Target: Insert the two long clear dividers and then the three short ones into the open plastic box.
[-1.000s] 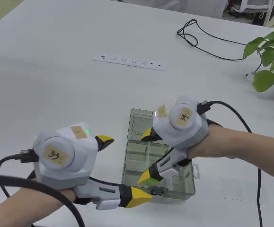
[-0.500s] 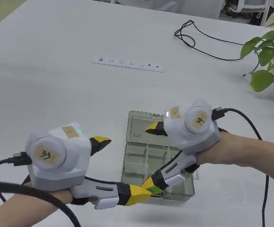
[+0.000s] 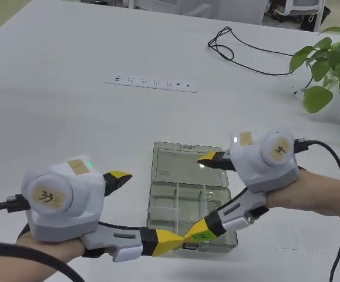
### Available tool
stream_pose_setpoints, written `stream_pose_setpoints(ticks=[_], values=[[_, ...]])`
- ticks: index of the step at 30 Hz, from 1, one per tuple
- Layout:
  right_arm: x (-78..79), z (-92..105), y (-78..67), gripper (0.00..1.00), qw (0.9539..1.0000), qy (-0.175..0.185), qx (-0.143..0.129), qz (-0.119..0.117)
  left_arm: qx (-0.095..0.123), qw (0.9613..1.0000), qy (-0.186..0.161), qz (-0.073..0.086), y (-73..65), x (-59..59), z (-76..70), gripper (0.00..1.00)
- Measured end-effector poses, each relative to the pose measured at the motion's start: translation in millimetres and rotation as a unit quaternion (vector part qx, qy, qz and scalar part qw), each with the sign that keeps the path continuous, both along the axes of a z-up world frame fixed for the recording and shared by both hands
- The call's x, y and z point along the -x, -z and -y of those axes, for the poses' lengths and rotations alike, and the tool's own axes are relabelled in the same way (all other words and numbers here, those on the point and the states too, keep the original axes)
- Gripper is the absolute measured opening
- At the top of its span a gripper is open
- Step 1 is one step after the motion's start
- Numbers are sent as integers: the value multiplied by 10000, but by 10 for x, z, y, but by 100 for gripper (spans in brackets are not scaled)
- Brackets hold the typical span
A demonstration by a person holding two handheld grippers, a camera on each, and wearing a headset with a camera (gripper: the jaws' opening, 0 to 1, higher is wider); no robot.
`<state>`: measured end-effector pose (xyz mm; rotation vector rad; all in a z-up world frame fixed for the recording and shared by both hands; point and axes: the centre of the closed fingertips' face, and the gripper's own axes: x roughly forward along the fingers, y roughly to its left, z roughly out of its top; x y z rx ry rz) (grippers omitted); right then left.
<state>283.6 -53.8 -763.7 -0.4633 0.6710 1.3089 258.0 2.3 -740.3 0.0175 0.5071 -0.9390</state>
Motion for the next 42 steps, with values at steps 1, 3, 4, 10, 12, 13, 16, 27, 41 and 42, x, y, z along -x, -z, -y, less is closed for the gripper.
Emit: stream_pose_setpoints(ticks=[1, 3, 4, 10, 12, 13, 16, 27, 41, 42], values=[[-6, 47, -2, 100, 10000, 55, -10, 2, 5, 10000, 1, -4, -1, -4, 4, 94], [-15, 184, 8, 100, 9998, 185, 22, -20, 7, 10000, 11, -3, -3, -14, 14, 94], [-22, 236, 9, 100, 9997, 248, 20, -13, 2, 10000, 17, -1, -3, -17, 18, 94], [4, 553, 21, 99, 9984, 556, 57, -61, 4, 10000, 66, 16, -14, -38, 36, 94], [27, 653, 35, 99, 9980, 612, 111, -55, 0, 10000, 77, 14, -13, -46, 37, 94], [38, 690, 39, 99, 9978, 641, 119, -71, 2, 10000, 86, 17, -13, -47, 39, 94], [70, 827, 55, 98, 9970, 752, 145, -105, -6, 9999, 100, 13, -14, -54, 44, 94], [154, 1307, 186, 96, 9939, 979, 485, -167, -3, 10000, 79, 18, -8, -102, 53, 94], [222, 1656, 354, 86, 9916, 679, 1079, -200, -33, 10000, 42, -26, 8, -73, 65, 94], [222, 1661, 362, 85, 9914, 668, 1104, -213, -33, 10000, 36, -26, 7, -71, 61, 94]])
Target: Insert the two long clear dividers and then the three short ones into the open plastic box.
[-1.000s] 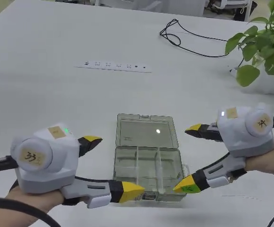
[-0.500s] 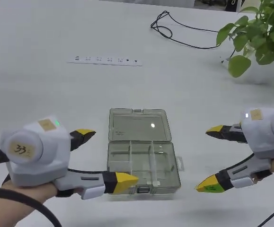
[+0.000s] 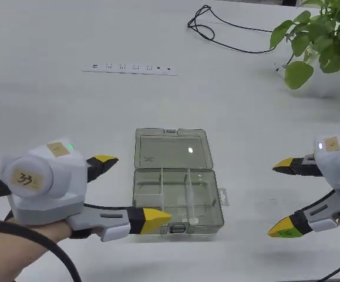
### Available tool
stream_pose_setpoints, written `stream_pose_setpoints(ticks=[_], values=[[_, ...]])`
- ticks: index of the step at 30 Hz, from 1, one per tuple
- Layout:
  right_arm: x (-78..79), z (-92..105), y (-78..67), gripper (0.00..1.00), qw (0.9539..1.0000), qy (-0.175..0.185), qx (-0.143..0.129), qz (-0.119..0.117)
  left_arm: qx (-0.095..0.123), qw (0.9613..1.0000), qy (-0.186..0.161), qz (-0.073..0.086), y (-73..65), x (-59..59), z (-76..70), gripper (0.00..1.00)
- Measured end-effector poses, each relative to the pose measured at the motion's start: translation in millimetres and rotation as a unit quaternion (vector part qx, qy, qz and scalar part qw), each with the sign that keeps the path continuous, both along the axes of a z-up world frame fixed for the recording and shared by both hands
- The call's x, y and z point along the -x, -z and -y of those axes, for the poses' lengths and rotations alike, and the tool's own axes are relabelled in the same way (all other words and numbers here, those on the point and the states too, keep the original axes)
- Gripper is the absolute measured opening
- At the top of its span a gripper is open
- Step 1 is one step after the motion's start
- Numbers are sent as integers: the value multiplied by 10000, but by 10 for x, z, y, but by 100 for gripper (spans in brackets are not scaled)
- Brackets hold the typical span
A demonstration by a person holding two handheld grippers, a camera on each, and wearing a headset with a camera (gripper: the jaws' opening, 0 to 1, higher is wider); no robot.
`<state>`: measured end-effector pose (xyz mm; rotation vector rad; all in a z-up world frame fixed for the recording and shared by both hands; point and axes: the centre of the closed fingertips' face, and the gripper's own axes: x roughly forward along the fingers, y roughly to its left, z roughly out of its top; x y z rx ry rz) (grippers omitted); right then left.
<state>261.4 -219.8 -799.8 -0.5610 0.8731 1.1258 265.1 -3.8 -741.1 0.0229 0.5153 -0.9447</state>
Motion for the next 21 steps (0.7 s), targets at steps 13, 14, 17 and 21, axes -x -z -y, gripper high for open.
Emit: stream_pose_setpoints(ticks=[13, 14, 17, 21], values=[[24, 74, 188, 66, 9959, -660, 600, -128, -47, 9999, -96, -21, 8, 17, -67, 93], [31, 80, 205, 66, 9948, -752, 678, -111, -45, 9999, -96, -22, 6, 21, -68, 93], [30, 166, 284, 62, 9886, -1069, 1055, -62, -54, 9999, -106, -22, 5, 30, -77, 93], [51, 166, 322, 57, 9859, -1214, 1145, -119, -72, 9999, -119, -40, 16, 38, -94, 93]])
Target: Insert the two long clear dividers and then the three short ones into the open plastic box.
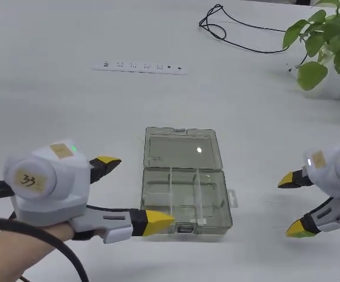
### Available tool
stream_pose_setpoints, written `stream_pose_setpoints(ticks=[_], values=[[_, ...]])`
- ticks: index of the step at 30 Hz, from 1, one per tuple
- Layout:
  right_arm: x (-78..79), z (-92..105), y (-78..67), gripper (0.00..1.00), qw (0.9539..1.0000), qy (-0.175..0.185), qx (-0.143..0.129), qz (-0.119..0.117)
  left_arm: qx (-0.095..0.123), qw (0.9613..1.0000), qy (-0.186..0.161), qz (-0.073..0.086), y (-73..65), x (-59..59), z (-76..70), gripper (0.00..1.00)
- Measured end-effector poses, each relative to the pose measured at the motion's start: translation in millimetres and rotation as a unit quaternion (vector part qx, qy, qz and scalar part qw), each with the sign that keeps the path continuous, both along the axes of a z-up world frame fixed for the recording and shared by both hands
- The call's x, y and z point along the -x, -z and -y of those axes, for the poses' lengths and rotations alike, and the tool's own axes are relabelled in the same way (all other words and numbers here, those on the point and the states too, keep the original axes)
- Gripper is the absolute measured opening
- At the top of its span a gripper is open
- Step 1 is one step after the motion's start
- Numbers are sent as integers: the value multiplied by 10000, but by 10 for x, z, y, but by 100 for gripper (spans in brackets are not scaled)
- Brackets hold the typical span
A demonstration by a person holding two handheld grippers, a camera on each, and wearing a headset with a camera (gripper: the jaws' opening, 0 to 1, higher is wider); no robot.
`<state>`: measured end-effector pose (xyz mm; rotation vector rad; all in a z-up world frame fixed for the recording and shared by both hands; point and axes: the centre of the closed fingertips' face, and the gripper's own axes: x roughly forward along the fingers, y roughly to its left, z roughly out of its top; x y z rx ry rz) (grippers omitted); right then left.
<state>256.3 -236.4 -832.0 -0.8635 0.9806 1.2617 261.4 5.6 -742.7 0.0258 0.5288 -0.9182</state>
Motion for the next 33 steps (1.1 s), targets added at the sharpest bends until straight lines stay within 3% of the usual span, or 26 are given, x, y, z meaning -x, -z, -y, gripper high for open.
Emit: stream_pose_setpoints(ticks=[8, 20, 33], values=[[-31, 35, 126, 50, 9993, -265, 219, -108, -7, 10000, -25, -11, 13, 4, -47, 93], [-53, 108, 235, 42, 9939, -854, 697, 55, -40, 10000, -79, -34, 23, 6, -111, 93], [-56, 97, 250, 33, 9938, -815, 750, 74, -91, 9999, -51, -13, 30, 20, -139, 93]])
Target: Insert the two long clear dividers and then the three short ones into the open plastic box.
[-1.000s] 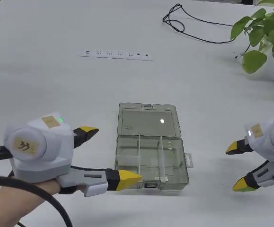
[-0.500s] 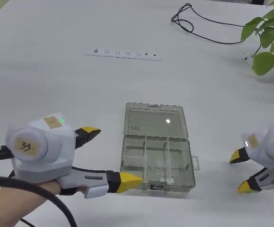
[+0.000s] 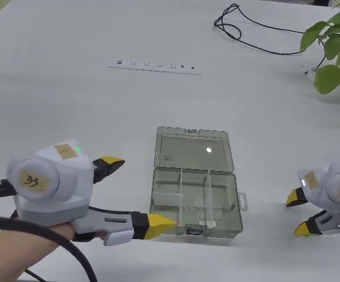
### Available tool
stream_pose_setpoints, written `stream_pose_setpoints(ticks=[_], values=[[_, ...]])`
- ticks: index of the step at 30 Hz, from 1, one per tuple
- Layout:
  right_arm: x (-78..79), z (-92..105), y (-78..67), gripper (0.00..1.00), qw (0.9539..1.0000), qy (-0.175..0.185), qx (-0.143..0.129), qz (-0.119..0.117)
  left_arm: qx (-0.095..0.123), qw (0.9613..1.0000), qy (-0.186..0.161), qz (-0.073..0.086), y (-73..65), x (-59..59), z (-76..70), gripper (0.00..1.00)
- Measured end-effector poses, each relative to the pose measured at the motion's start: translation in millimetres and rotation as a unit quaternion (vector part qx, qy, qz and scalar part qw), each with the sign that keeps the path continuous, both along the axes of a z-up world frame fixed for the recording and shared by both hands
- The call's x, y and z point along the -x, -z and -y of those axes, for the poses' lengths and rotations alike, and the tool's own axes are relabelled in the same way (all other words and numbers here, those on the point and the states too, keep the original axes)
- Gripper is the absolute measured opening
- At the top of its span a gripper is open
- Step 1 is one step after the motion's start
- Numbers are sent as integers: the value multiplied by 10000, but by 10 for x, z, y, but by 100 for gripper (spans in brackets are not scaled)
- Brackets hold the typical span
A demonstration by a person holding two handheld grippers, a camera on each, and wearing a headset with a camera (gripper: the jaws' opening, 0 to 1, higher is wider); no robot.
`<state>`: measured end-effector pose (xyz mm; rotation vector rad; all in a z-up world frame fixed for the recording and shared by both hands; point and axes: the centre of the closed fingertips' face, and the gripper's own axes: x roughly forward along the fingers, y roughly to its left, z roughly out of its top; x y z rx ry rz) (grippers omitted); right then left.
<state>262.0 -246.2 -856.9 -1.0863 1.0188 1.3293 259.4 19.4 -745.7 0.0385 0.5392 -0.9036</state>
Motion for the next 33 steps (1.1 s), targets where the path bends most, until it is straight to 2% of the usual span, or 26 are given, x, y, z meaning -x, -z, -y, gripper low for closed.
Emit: stream_pose_setpoints(ticks=[6, 19, 27, 33], values=[[0, -2, -9, 33, 10000, -11, -6, 42, 24, 10000, -41, -13, 5, 6, -25, 93], [-36, -68, -81, 32, 9995, 217, -194, 122, 50, 9999, -66, -63, 31, 27, 4, 93], [-83, -112, -159, 32, 9984, 355, -352, 278, 107, 9998, -99, -126, 43, 35, 25, 92], [-124, -173, -289, 32, 9967, 425, -498, 483, 155, 9996, -121, -223, 56, 34, 58, 91]])
